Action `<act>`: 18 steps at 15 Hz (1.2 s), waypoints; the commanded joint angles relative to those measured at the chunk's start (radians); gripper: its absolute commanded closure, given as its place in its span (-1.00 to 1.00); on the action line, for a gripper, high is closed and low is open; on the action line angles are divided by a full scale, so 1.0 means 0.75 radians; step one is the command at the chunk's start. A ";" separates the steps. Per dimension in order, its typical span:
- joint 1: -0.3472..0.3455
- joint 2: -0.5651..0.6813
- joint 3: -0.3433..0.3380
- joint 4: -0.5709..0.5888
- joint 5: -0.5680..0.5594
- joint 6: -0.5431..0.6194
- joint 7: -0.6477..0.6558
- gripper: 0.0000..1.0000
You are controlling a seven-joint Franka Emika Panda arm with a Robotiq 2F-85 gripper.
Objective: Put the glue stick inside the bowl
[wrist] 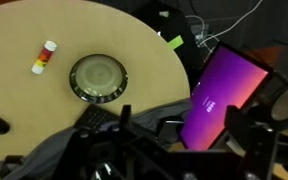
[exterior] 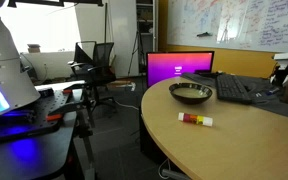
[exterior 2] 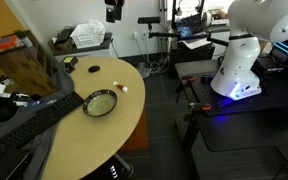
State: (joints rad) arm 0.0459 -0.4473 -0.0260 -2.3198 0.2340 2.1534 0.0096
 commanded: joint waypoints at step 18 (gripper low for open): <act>-0.244 0.758 -0.026 0.075 -0.615 0.462 0.688 -1.00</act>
State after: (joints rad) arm -0.1374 -0.0372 -0.0251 -2.3312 -0.1264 2.4412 0.3528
